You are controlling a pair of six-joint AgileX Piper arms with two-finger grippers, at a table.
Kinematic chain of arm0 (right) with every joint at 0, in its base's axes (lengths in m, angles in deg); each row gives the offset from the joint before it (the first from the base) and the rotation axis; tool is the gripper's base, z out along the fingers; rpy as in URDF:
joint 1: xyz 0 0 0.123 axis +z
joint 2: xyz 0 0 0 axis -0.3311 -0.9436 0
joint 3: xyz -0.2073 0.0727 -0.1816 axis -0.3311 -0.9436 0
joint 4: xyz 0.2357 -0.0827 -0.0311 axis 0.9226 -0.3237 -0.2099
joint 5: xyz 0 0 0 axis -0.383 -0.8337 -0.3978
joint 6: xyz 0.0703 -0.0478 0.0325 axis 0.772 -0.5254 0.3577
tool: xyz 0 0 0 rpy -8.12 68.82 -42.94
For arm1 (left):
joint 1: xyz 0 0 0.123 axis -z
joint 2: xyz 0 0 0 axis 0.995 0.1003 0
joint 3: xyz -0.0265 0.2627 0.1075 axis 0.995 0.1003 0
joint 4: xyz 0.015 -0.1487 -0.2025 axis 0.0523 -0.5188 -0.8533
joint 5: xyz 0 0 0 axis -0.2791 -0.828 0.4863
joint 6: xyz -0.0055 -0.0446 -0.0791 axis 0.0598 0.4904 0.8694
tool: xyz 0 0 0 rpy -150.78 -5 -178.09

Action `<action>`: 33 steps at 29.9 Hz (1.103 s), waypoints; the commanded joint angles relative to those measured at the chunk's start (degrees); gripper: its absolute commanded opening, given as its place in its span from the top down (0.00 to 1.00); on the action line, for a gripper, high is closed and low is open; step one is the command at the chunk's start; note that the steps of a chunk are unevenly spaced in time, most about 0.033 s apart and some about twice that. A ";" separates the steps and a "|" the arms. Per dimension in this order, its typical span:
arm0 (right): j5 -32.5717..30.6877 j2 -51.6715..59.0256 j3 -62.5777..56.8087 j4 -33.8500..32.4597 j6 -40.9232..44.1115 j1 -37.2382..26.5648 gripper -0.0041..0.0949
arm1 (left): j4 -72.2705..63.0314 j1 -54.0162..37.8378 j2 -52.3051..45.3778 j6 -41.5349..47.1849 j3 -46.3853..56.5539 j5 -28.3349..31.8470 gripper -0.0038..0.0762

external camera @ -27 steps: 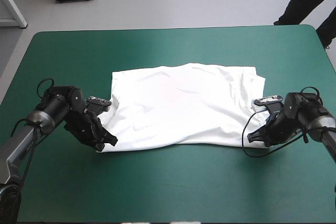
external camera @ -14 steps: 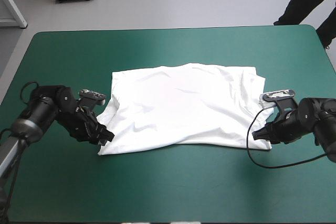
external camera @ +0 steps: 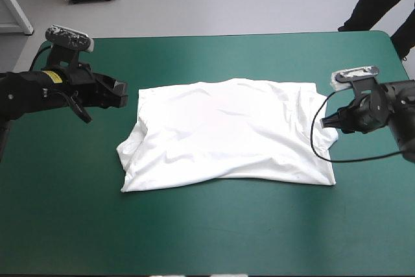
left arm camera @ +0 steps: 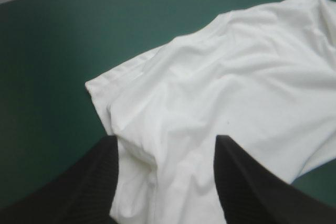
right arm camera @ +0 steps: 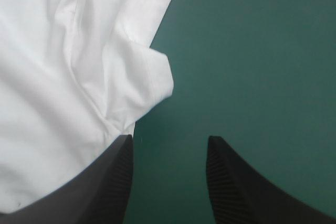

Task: Fold the cloth

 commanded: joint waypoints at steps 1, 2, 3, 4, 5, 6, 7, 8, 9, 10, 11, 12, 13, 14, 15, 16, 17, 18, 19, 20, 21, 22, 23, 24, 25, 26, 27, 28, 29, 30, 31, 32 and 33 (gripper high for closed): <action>1.62 -5.43 6.18 -1.15 0.45 0.01 0.52 | -3.25 0.21 -0.38 -0.53 -3.24 3.22 0.45; 1.01 -7.47 7.17 -1.25 0.67 0.01 0.52 | -3.86 0.21 -0.38 -1.21 -3.24 3.08 0.45; 0.67 -9.42 8.46 -1.25 0.84 0.01 0.52 | -3.84 0.21 -0.38 -1.31 -3.24 2.96 0.45; 0.52 -10.86 9.07 -1.25 0.84 0.01 0.52 | -3.84 0.21 -0.38 -1.31 -3.24 2.82 0.45; 0.52 -12.49 9.51 -1.25 0.84 0.01 0.52 | -3.84 0.21 -0.38 -1.31 -3.24 2.52 0.45; 0.74 -13.93 9.83 -1.25 0.84 0.01 0.52 | -3.84 0.21 -0.38 -1.31 -3.24 2.09 0.45; 1.04 -15.21 9.95 -1.25 0.84 0.01 0.52 | -3.84 0.21 -0.38 -1.42 -3.24 1.59 0.45; 1.04 -16.20 9.95 -1.14 0.84 0.01 0.52 | -3.84 0.21 -0.38 -1.42 -3.24 1.17 0.45; 0.93 -17.40 9.95 -1.05 0.84 0.01 0.52 | -3.74 0.21 -0.38 -1.42 -3.24 0.90 0.45; 0.93 -18.48 9.84 -1.01 0.84 0.01 0.52 | -3.74 0.21 -0.38 -1.42 -3.24 0.77 0.45; 0.85 -19.51 9.84 -0.89 0.84 0.01 0.52 | -3.74 0.21 -0.38 -1.42 -3.24 0.77 0.45; 0.85 -20.41 9.84 -0.64 0.84 0.01 0.52 | -3.74 0.21 -0.38 -1.42 -3.24 0.77 0.45; 1.12 -21.17 9.84 -0.53 0.84 0.01 0.52 | -3.74 0.21 -0.38 -1.42 -3.24 0.77 0.45; 1.27 -21.78 9.84 -0.23 0.84 0.01 0.52 | -3.74 0.21 -0.38 -1.42 -3.24 0.64 0.45; 1.71 -22.25 9.84 0.33 0.84 0.01 0.52 | -3.74 0.21 -0.38 -1.42 -3.24 0.33 0.45; 2.23 -22.78 9.84 0.59 0.84 0.01 0.52 | -3.74 0.21 -0.38 -1.42 -3.24 0.22 0.45; 2.73 -23.24 9.84 0.59 0.84 0.01 0.52 | -3.74 0.21 -0.38 -1.42 -3.24 0.08 0.45; 2.88 -23.59 9.84 0.59 0.84 0.01 0.52 | -3.74 0.21 -0.38 -1.42 -3.24 -0.02 0.45; 2.88 -23.98 9.84 0.59 0.84 -0.09 0.52 | -3.74 0.21 -0.38 -1.42 -3.24 -0.25 0.45; 2.74 -24.47 9.84 0.59 0.84 -0.18 0.52 | -3.61 0.21 -0.38 -1.42 -3.24 -0.27 0.45; 2.33 -25.08 9.84 0.73 0.84 -0.32 0.52 | -3.60 0.21 -0.38 -1.42 -3.24 -0.37 0.45; 2.04 -25.69 9.84 1.22 0.84 -0.43 0.52 | -3.51 0.21 -0.38 -1.42 -3.24 -0.50 0.45; 1.77 -26.19 9.84 2.15 0.84 -0.67 0.52 | -3.51 0.21 -0.38 -1.42 -3.24 -0.63 0.45; 1.57 -26.66 9.72 2.59 0.84 -0.78 0.52 | -3.51 0.21 -0.38 -1.42 -3.24 -0.88 0.45; 1.29 -27.04 9.72 2.59 0.84 -0.78 0.52 | -3.51 0.21 -0.38 -1.42 -3.24 -1.15 0.45; 1.27 -27.30 9.72 2.59 0.84 -0.78 0.53 | -3.51 0.21 -0.38 -1.42 -3.24 -1.13 0.45; 1.19 -27.74 9.72 2.59 0.84 -0.88 0.54 | -3.51 0.21 -0.38 -1.42 -3.24 -1.13 0.45; 1.19 -27.87 9.72 2.89 0.73 -1.02 0.56 | -3.51 0.21 -0.38 -1.42 -3.24 -1.13 0.45; 1.19 -28.15 9.72 3.20 0.35 -1.15 0.59 | -3.51 0.21 -0.38 -1.42 -3.24 -1.13 0.45; 1.19 -28.17 9.72 3.03 0.20 -1.23 0.64 | -3.51 0.21 -0.38 -1.42 -3.24 -1.13 0.45; 1.19 -28.27 9.72 2.85 0.18 -1.23 0.69 | -3.51 0.21 -0.38 -1.42 -3.24 -1.13 0.45; 1.19 -28.27 9.72 2.63 0.18 -1.23 0.76 | -3.51 0.21 -0.38 -1.42 -3.24 -1.13 0.45; 1.19 -28.27 9.72 1.99 0.18 -1.23 0.84 | -3.51 0.21 -0.38 -1.42 -3.24 -1.13 0.45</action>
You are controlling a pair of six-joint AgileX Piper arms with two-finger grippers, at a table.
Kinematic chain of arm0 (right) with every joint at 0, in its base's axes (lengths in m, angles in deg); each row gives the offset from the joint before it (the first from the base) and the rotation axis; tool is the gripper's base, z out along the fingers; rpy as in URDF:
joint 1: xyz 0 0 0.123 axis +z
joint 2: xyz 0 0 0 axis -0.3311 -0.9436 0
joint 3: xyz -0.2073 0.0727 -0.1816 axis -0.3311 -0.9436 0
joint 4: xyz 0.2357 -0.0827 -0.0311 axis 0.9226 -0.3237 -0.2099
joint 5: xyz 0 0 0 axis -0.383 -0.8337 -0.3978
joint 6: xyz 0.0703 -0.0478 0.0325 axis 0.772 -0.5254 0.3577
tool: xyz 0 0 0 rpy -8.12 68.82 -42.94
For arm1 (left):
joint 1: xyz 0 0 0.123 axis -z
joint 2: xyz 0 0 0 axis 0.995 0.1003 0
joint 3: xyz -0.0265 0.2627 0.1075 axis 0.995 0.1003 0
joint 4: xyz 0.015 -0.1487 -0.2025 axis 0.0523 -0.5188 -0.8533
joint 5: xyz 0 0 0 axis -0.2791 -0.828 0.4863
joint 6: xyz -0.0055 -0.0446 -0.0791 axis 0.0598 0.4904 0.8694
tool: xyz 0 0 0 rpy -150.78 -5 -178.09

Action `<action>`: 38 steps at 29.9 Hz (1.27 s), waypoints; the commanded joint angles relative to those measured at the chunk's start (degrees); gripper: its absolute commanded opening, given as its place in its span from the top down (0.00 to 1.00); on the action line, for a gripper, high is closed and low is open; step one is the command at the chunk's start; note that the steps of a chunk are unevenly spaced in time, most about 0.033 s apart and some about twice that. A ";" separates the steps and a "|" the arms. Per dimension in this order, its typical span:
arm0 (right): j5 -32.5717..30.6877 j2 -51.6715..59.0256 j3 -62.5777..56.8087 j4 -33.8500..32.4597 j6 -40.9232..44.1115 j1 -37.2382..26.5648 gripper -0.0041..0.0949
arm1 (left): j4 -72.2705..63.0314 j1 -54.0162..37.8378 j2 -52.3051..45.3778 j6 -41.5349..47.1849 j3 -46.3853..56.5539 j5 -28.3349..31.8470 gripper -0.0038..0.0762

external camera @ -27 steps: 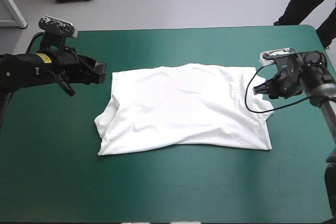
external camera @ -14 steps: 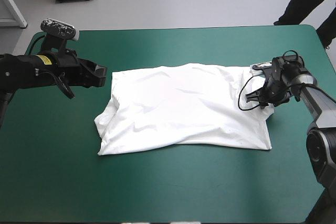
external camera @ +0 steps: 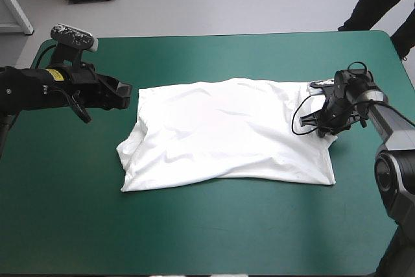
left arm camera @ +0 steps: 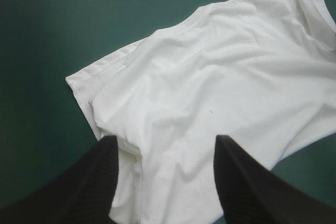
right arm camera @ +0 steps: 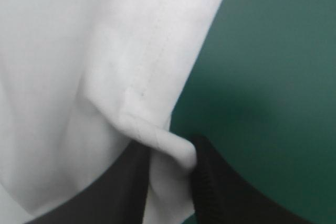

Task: Fold the cloth

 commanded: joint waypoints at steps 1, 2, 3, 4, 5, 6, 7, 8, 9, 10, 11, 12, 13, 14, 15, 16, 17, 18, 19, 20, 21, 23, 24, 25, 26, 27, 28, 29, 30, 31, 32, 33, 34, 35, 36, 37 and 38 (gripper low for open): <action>0.62 0.93 0.58 -2.35 -0.54 -0.58 0.90 | -1.27 0.21 -1.19 -0.08 -1.71 2.58 0.45; 0.53 0.93 0.69 -2.65 -0.54 -0.58 0.98 | -1.27 0.21 -1.19 -0.08 -1.71 2.58 0.45; 0.26 1.06 0.78 -2.65 -0.36 -0.58 0.97 | -1.27 0.21 -1.19 -0.08 -1.71 2.58 0.45; -0.01 1.35 0.89 -2.65 -0.36 -0.58 0.97 | -1.27 0.21 -1.19 -0.08 -1.71 2.58 0.45; -0.44 1.63 0.83 -2.65 -0.36 -0.58 0.97 | -1.43 0.21 -1.30 -0.08 -1.71 2.44 0.45; -0.98 2.15 1.07 -2.65 -0.36 -0.58 0.97 | -1.58 0.21 -1.30 -0.08 -1.71 2.44 0.46; -1.50 2.59 1.33 -2.65 -0.36 -0.58 0.97 | -1.75 0.21 -1.30 -0.08 -1.71 2.44 0.46; -2.01 3.26 1.78 -2.65 -0.36 -0.58 0.97 | -1.75 0.21 -1.30 -0.08 -1.71 2.33 0.47; -2.31 4.08 2.12 -2.65 -0.36 -0.58 0.97 | -1.75 0.21 -1.30 -0.08 -1.71 2.18 0.47; -2.44 4.94 2.44 -2.40 -0.36 -0.58 0.97 | -1.75 0.21 -1.30 -0.08 -1.71 2.09 0.47; -2.57 5.85 2.87 -1.96 -0.36 -0.58 0.97 | -1.75 0.21 -1.30 -0.08 -1.71 2.09 0.47; -2.55 6.80 3.17 -0.92 -0.36 -0.58 0.97 | -1.75 0.21 -1.30 -0.21 -1.71 2.09 0.47; -2.55 7.68 3.18 0.20 -0.36 -0.48 0.97 | -1.75 0.21 -1.30 -0.35 -1.71 2.09 0.47; -2.69 8.25 3.29 2.07 -0.73 -0.48 0.97 | -1.75 0.21 -1.30 -0.35 -1.71 2.09 0.47; -2.83 8.64 3.41 3.78 -1.70 -0.48 0.97 | -1.75 0.21 -1.30 -0.35 -1.71 2.09 0.47; -2.95 8.86 3.51 5.71 -2.57 -0.48 0.97 | -1.75 0.21 -1.30 -0.35 -1.71 2.20 0.47; -2.95 8.86 3.51 7.13 -3.15 -0.34 0.97 | -1.75 0.21 -1.30 -0.35 -1.71 2.20 0.47; -2.95 8.86 3.51 7.59 -3.36 0.14 0.97 | -1.75 0.21 -1.30 -0.35 -1.71 2.32 0.47; -2.95 8.86 3.51 7.60 -3.36 0.72 0.97 | -1.75 0.21 -1.30 -0.35 -1.71 2.42 0.47; -2.95 8.61 3.51 7.47 -3.36 1.46 0.97 | -1.75 0.21 -1.30 -0.35 -1.71 2.42 0.47; -2.84 8.48 3.51 7.32 -3.46 2.26 0.97 | -1.85 0.21 -1.30 -0.35 -1.71 2.42 0.47; -1.97 8.22 3.51 7.24 -3.56 3.76 0.97 | -1.85 0.21 -1.30 -0.35 -1.71 2.42 0.47; -1.19 8.07 3.51 7.24 -3.56 4.58 0.97 | -1.97 0.21 -1.30 -0.35 -1.71 2.42 0.47; -0.43 7.67 3.51 7.24 -3.56 5.29 0.97 | -2.12 0.21 -1.30 -0.35 -1.71 2.42 0.47; -0.06 7.44 3.51 7.24 -3.56 5.80 0.97 | -2.24 0.21 -1.30 -0.35 -1.71 2.42 0.47; 0.22 6.88 3.51 7.24 -3.56 6.53 0.97 | -2.28 0.21 -1.30 -0.35 -1.71 2.30 0.47; 0.32 6.48 3.51 7.24 -3.56 6.87 0.97 | -2.28 0.21 -1.30 -0.35 -1.71 2.16 0.47; 0.32 5.85 3.51 7.24 -3.56 7.14 0.97 | -2.28 0.21 -1.30 -0.35 -1.71 2.16 0.47; 0.19 4.89 3.51 7.11 -3.56 7.51 0.97 | -2.28 0.21 -1.30 -0.35 -1.71 2.07 0.47; 0.07 4.20 3.51 7.11 -3.56 7.60 0.97 | -2.28 0.21 -1.30 -0.35 -1.71 2.07 0.47; 0.07 3.30 3.51 7.22 -3.56 7.60 0.97 | -2.28 0.21 -1.30 -0.35 -1.71 2.07 0.47; 0.07 2.44 3.51 7.08 -3.56 7.60 0.97 | -2.28 0.21 -1.30 -0.35 -1.71 1.92 0.47; 0.07 1.71 3.51 6.77 -3.56 7.60 0.97 | -2.28 0.21 -1.30 -0.35 -1.71 1.81 0.47; 0.07 1.31 3.51 6.52 -3.56 7.60 0.97 | -2.28 0.21 -1.30 -0.35 -1.71 1.67 0.47; 0.07 0.62 3.51 6.55 -3.56 7.60 0.97 | -2.28 0.21 -1.30 -0.35 -1.71 1.55 0.47; 0.07 0.36 3.51 6.55 -3.56 7.60 0.97 | -2.28 0.21 -1.30 -0.35 -1.71 1.55 0.47; 0.07 0.24 3.51 6.55 -3.56 7.60 0.97 | -2.28 0.21 -1.30 -0.35 -1.71 1.55 0.47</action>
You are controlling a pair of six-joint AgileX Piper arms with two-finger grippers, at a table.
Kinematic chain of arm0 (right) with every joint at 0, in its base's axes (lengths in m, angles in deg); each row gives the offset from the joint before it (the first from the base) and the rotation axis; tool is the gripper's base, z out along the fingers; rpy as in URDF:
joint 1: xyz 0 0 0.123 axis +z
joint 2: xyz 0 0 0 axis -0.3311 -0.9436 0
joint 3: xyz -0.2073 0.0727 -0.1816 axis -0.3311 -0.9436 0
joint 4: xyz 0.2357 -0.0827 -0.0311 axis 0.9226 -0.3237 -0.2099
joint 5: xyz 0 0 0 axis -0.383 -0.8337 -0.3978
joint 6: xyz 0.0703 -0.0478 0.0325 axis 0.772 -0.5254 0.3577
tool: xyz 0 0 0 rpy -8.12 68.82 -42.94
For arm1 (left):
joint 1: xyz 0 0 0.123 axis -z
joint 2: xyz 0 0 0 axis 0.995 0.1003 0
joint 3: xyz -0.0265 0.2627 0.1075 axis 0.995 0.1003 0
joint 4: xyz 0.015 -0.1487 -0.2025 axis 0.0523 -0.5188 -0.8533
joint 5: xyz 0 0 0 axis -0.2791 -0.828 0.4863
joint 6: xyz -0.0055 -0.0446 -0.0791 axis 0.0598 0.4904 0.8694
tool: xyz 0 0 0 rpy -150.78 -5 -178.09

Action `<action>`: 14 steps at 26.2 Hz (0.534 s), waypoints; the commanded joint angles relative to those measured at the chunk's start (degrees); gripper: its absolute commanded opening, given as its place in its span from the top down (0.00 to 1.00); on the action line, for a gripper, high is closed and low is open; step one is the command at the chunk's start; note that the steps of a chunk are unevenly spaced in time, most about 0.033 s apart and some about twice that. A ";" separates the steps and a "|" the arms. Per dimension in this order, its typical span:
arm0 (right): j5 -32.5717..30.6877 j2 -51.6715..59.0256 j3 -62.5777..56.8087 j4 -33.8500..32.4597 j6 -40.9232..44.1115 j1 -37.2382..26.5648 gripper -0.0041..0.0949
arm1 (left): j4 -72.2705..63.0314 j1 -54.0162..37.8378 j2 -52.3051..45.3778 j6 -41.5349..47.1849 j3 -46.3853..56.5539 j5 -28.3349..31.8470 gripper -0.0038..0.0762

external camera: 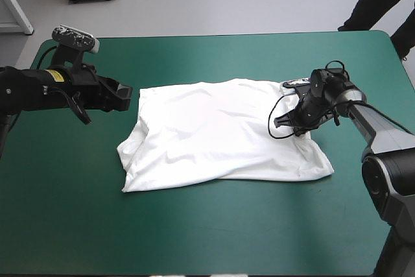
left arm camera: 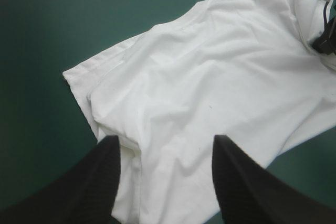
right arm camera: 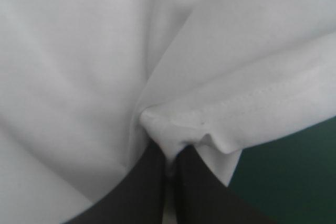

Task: Fold the cloth

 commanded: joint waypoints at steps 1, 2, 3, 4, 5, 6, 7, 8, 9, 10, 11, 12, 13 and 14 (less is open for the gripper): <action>1.10 0.91 1.08 -0.61 -0.64 0.04 0.97 | -1.60 0.21 -1.30 0.04 -1.66 2.60 0.47; 1.10 1.02 1.22 -1.04 -0.64 0.04 0.97 | -1.54 0.21 -1.30 0.04 -1.66 2.46 0.47; 0.50 1.13 1.73 -1.62 -0.64 0.04 0.97 | -1.30 0.21 -1.30 0.04 -1.66 2.00 0.47; -0.68 1.25 2.30 -2.08 -0.78 0.04 0.96 | -1.00 0.21 -1.30 0.04 -1.66 1.50 0.47; -2.07 1.25 3.32 -2.22 -1.37 -0.06 0.95 | -0.73 0.21 -1.55 0.04 -1.66 1.07 0.47; -4.17 1.25 4.51 -2.11 -1.94 -0.06 0.93 | -0.73 0.21 -1.67 0.04 -1.66 0.97 0.47; -5.75 1.25 5.76 -2.01 -1.94 -0.06 0.89 | -0.73 0.21 -1.92 0.04 -1.66 1.08 0.47; -7.25 1.49 7.88 -1.72 -1.94 -0.06 0.81 | -0.73 0.21 -2.45 -0.41 -1.66 1.08 0.47; -7.24 1.76 8.71 -1.40 -1.94 -0.06 0.77 | -0.73 0.21 -2.80 -0.54 -1.66 1.08 0.47; -7.13 2.21 9.39 -1.40 -1.94 -0.06 0.74 | -0.73 0.21 -2.97 -0.54 -1.66 0.98 0.47; -7.13 2.62 9.88 -1.40 -1.94 -0.06 0.70 | -0.73 0.21 -3.50 -0.54 -1.66 0.98 0.47; -7.23 3.23 10.11 -1.71 -1.94 -0.17 0.66 | -0.59 0.21 -3.61 -0.54 -1.66 0.98 0.47; -8.10 4.72 10.09 -2.73 -1.94 -0.17 0.62 | -0.61 0.21 -4.38 -0.54 -1.66 0.41 0.47; -8.68 5.33 10.09 -3.27 -1.81 -0.17 0.62 | -0.61 0.21 -4.75 -0.54 -1.66 0.17 0.47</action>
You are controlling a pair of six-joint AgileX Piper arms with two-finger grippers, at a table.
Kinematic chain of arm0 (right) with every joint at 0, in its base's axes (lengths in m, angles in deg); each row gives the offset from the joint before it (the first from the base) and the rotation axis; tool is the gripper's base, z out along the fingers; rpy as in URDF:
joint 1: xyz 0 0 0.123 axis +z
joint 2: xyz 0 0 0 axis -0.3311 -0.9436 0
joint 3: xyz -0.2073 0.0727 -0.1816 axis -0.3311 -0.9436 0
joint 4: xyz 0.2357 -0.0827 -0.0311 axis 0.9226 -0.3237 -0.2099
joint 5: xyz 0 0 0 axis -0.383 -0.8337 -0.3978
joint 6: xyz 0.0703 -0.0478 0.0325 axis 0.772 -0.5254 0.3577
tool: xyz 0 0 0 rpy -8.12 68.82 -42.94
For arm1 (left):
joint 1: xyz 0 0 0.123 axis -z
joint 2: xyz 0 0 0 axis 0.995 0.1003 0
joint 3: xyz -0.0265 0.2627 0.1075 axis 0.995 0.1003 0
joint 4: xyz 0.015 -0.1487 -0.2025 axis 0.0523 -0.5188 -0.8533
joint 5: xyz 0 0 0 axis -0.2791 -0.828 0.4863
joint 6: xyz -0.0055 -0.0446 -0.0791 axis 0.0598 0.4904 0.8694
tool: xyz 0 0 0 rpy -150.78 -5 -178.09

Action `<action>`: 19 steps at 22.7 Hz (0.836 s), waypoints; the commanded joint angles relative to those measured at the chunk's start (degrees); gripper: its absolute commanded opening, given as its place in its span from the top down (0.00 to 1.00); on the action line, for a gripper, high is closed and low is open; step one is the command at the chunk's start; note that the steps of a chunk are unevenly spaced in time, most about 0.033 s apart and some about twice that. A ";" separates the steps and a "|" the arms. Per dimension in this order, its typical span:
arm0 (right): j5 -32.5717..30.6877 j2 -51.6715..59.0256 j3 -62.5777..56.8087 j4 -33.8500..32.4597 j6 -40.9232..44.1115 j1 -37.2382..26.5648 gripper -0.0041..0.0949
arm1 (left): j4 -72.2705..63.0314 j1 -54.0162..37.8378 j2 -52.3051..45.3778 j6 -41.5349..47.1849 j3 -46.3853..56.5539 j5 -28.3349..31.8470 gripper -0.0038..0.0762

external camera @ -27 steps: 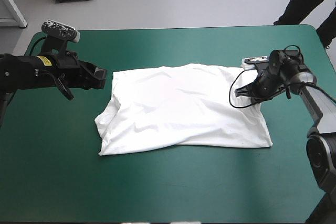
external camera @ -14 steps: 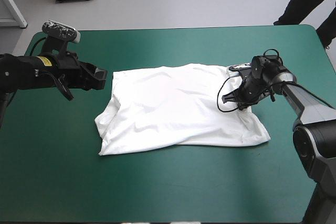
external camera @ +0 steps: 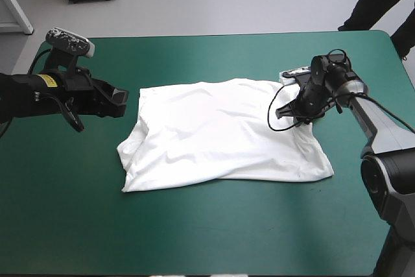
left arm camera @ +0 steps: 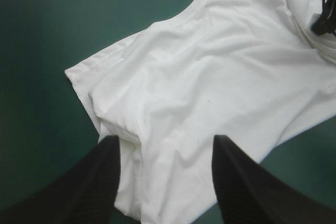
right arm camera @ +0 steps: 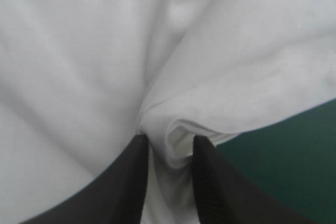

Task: Fold the cloth

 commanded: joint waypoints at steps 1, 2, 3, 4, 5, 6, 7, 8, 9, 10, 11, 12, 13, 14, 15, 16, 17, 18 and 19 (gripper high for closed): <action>-2.19 7.05 1.97 -2.86 -0.30 -0.17 0.62 | 0.31 0.21 -2.95 0.08 -1.55 1.33 0.47; -2.52 9.06 1.97 -3.34 0.34 -0.17 0.62 | 2.75 0.21 -3.93 1.41 -0.73 0.75 0.47; -2.52 10.79 1.97 -3.91 0.83 -0.29 0.62 | 4.82 0.21 -4.64 2.79 0.41 0.64 0.47; -3.14 13.99 1.97 -4.05 1.10 -0.91 0.62 | 8.90 1.10 -6.13 4.66 3.17 0.16 0.47; -3.14 15.87 1.42 -4.05 1.10 -1.40 0.62 | 10.67 1.71 -6.90 5.50 4.39 -0.48 0.47; -2.75 18.85 -0.54 -4.16 1.38 -2.26 0.62 | 13.19 3.43 -8.19 6.81 7.26 -2.22 0.47; -2.30 22.14 -3.02 -4.29 1.52 -3.19 0.62 | 14.73 4.65 -9.14 7.79 9.81 -2.77 0.47; -1.40 26.22 -7.33 -5.18 1.64 -4.11 0.62 | 15.68 5.77 -10.68 8.29 13.53 -2.77 0.47; -0.82 29.37 -11.61 -6.31 1.73 -4.23 0.62 | 16.01 6.04 -11.43 9.07 16.61 -2.77 0.47; 0.51 33.52 -16.10 -7.73 2.32 -4.23 0.62 | 15.85 6.04 -11.68 9.06 19.51 -2.77 0.47; 1.15 35.50 -19.18 -8.15 2.59 -4.23 0.62 | 15.85 6.04 -11.68 9.06 21.40 -2.58 0.47; 1.65 38.16 -22.10 -8.15 2.59 -4.23 0.62 | 15.54 6.04 -11.36 9.06 23.22 -1.84 0.47; 1.84 39.79 -24.78 -8.15 2.59 -4.23 0.62 | 15.48 6.04 -10.92 9.06 24.77 -1.13 0.47; 1.98 41.64 -26.75 -8.24 2.59 -4.23 0.62 | 15.48 5.91 -10.43 9.06 25.92 -0.47 0.46; 2.24 43.36 -29.52 -8.56 2.99 -4.23 0.62 | 15.48 5.91 -9.73 9.06 27.24 0.35 0.45; 2.37 44.90 -31.17 -8.70 3.28 -4.23 0.62 | 15.34 5.91 -8.75 9.06 28.37 0.92 0.45; 2.60 46.03 -32.67 -8.70 3.28 -4.23 0.62 | 15.12 5.91 -7.92 9.06 29.14 1.32 0.45; 2.87 47.42 -34.65 -8.70 3.52 -4.23 0.62 | 14.87 5.91 -6.48 9.06 30.01 1.59 0.44; 3.01 48.57 -36.23 -8.70 3.70 -4.11 0.62 | 14.00 5.91 -4.99 9.06 31.11 2.06 0.43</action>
